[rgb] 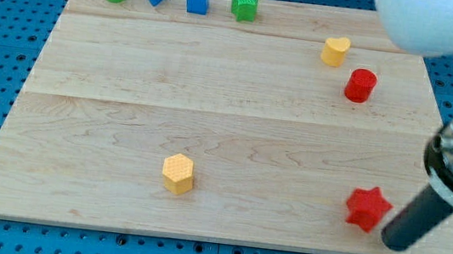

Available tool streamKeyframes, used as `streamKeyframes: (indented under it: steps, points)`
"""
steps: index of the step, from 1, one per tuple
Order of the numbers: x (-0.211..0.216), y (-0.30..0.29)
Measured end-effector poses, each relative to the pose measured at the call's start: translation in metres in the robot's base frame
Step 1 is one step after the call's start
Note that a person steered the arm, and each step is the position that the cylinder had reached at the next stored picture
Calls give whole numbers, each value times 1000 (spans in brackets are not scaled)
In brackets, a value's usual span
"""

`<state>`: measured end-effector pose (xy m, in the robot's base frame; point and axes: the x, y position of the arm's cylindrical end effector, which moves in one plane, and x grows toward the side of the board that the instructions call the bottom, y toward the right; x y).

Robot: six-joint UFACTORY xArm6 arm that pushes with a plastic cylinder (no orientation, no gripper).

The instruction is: Move the red star a bit up

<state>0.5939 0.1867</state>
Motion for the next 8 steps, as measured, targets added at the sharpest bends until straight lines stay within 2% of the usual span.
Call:
streamKeyframes:
  steps: [2, 3, 4, 6, 7, 8]
  points:
    - [-70, -19]
    - [-21, 6]
    - [4, -31]
    - [-61, -23]
    - [-58, -10]
    - [-35, -43]
